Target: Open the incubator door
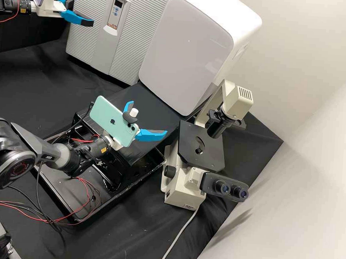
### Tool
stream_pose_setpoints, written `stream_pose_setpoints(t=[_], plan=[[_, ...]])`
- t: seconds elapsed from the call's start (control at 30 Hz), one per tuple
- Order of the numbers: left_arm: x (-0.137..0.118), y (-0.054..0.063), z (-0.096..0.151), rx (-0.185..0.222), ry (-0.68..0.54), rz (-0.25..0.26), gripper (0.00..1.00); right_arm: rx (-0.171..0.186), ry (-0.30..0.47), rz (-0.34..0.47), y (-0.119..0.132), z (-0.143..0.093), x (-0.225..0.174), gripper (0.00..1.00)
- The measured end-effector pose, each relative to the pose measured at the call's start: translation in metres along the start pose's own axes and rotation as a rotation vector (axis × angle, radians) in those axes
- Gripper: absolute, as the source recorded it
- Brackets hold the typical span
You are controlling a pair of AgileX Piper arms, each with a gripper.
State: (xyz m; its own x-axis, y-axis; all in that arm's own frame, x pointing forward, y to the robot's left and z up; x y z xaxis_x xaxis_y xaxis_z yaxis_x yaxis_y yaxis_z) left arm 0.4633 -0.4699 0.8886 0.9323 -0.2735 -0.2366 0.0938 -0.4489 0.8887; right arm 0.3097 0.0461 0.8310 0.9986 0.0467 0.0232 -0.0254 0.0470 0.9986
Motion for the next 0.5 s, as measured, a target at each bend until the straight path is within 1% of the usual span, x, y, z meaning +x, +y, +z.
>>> stream_pose_setpoints(t=[0.17, 0.43, 0.5], plan=[[-0.0002, 0.0005, -0.0008, -0.019, 0.007, 0.012, 0.00, 0.000, 0.000, 0.000, 0.0000, 0.0000, 0.0000, 1.00], [-0.0004, 0.0000, -0.0010, -0.020, 0.010, 0.010, 0.00, 0.000, 0.000, 0.000, 0.0000, 0.0000, 0.0000, 1.00], [-0.0009, -0.0014, -0.0016, -0.028, 0.015, 0.010, 0.00, 0.000, 0.000, 0.000, 0.0000, 0.0000, 0.0000, 1.00]])
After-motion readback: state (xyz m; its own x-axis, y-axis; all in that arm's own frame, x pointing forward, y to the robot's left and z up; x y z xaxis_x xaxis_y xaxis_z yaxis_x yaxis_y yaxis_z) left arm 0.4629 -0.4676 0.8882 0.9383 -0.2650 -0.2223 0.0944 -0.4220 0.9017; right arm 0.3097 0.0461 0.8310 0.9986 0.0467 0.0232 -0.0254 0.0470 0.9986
